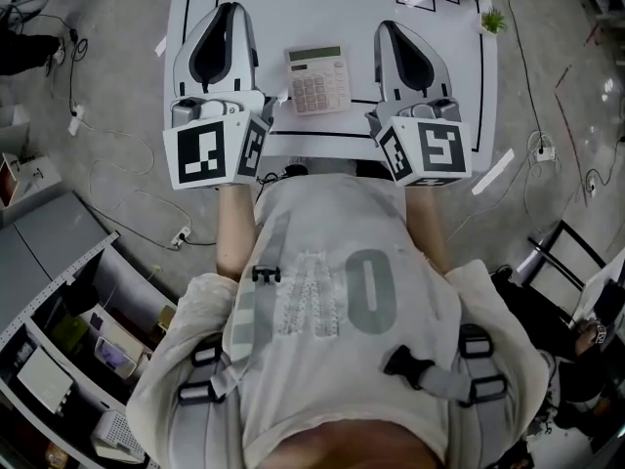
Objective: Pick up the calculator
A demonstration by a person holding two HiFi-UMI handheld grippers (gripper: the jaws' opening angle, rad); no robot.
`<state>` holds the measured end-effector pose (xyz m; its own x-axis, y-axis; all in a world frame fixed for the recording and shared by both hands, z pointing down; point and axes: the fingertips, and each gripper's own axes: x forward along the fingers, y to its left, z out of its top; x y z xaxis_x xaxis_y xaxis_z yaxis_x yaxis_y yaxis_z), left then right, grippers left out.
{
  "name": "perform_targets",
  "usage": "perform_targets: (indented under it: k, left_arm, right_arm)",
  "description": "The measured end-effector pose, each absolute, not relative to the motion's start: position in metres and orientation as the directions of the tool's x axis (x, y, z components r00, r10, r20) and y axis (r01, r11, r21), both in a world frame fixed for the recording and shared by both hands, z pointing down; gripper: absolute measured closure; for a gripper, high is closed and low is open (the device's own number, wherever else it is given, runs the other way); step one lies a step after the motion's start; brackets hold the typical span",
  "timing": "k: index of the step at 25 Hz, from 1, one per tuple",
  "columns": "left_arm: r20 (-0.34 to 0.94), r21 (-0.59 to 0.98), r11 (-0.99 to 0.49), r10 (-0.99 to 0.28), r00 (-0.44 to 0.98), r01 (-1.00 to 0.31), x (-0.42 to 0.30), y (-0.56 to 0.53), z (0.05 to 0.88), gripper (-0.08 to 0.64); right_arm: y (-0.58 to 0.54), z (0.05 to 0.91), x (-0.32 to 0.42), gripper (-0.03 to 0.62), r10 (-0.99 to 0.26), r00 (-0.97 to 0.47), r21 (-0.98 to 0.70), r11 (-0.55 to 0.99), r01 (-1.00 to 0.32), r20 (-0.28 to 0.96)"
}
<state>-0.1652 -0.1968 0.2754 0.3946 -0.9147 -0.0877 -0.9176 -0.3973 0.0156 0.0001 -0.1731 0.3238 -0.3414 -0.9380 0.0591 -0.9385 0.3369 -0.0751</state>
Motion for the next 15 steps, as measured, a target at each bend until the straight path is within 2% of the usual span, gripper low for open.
perform_targets:
  k: [1,4,6,8,12,15]
  left_arm:
    - [-0.093,0.028,-0.42,-0.905,0.416,-0.907,-0.162,-0.196,0.274,0.524]
    - [-0.112,0.057,-0.487,-0.87,0.48,-0.871,-0.152,-0.195,0.268,0.299]
    - [-0.146,0.062,-0.506,-0.857,0.494,-0.86,-0.148,-0.194,0.261,0.223]
    - [-0.173,0.09,-0.526,-0.844,0.507,-0.845,-0.148,-0.193,0.255,0.195]
    - [-0.175,0.183,-0.546,-0.836,0.519,-0.818,-0.151,-0.198,0.258,0.195]
    - [-0.154,0.178,-0.536,-0.843,0.515,-0.825,-0.153,-0.202,0.262,0.195]
  right_arm:
    - [-0.173,0.324,0.001,0.584,-0.938,-0.342,-0.077,0.338,-0.938,0.06]
    - [-0.172,0.325,0.001,0.584,-0.937,-0.343,-0.078,0.339,-0.938,0.061]
    - [-0.173,0.324,0.001,0.584,-0.936,-0.347,-0.08,0.342,-0.936,0.06]
    - [-0.173,0.324,0.0,0.584,-0.934,-0.352,-0.083,0.347,-0.934,0.057]
    - [-0.174,0.324,0.001,0.584,-0.934,-0.354,-0.091,0.348,-0.933,0.054]
    - [-0.176,0.325,0.003,0.584,-0.935,-0.351,-0.094,0.345,-0.934,0.057]
